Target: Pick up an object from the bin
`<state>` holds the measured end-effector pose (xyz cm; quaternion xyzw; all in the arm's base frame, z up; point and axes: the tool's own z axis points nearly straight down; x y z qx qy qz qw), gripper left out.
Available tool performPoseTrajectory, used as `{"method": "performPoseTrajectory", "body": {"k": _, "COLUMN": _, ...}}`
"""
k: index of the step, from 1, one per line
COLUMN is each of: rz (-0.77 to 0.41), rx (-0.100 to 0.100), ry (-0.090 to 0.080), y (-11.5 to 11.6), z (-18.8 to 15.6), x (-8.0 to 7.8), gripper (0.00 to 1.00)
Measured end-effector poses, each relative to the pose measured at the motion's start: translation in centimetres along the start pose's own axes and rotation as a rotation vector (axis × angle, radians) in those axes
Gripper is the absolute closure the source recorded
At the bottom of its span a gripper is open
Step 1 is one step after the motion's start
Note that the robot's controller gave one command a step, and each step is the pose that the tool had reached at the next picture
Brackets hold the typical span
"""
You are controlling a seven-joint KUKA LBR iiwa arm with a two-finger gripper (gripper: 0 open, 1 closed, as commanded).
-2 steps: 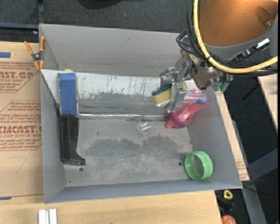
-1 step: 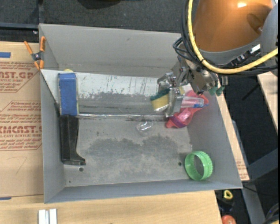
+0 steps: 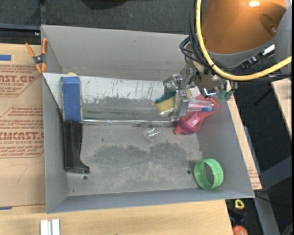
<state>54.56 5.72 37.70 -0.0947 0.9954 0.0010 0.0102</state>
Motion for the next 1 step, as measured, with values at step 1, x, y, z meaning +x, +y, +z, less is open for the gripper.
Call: {"method": "performPoseTrajectory", "body": {"k": 1, "rz": -0.026, "rx": 0.000, "ry": 0.010, "y": -0.94, "z": -8.48, "x": 1.06, "gripper": 0.00}}
